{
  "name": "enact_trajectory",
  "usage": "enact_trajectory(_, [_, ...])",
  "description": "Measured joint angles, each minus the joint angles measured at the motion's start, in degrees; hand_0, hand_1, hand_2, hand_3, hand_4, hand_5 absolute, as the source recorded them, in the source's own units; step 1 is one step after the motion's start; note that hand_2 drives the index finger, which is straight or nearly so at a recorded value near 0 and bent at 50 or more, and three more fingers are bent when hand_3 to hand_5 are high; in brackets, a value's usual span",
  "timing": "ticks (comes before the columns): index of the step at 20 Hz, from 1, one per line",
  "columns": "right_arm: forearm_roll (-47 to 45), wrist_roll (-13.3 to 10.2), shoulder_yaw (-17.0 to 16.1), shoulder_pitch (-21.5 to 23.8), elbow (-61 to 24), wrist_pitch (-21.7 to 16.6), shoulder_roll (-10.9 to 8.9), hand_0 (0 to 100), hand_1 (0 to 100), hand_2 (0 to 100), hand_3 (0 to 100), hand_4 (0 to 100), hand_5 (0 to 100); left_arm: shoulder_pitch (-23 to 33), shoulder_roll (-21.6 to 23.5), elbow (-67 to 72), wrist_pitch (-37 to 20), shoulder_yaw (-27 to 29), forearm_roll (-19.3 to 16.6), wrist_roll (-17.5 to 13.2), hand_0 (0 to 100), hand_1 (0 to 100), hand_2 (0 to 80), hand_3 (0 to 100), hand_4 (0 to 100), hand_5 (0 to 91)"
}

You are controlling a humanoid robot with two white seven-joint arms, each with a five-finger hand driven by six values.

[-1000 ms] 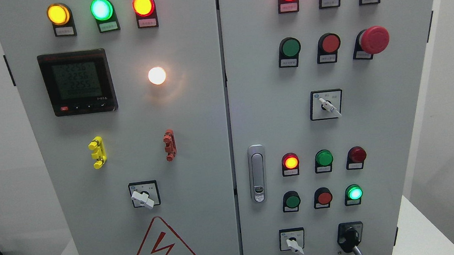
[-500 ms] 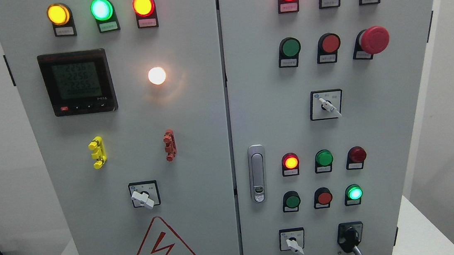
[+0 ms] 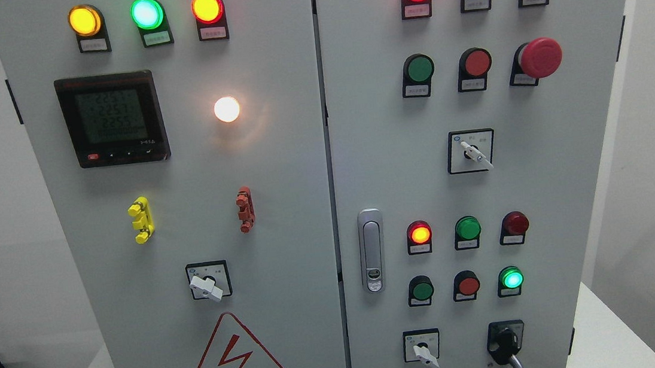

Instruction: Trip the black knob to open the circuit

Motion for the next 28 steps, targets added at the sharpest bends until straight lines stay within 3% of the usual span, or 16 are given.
enact_trajectory(28, [-1.15, -0.01, -0.39, 0.03, 0.39, -0.11, -1.26, 100, 90, 0, 100, 90, 83, 0.0, 0.0, 0.0, 0.0, 0.0, 0.0, 0.0, 12, 39, 0.0, 0, 0, 0.0])
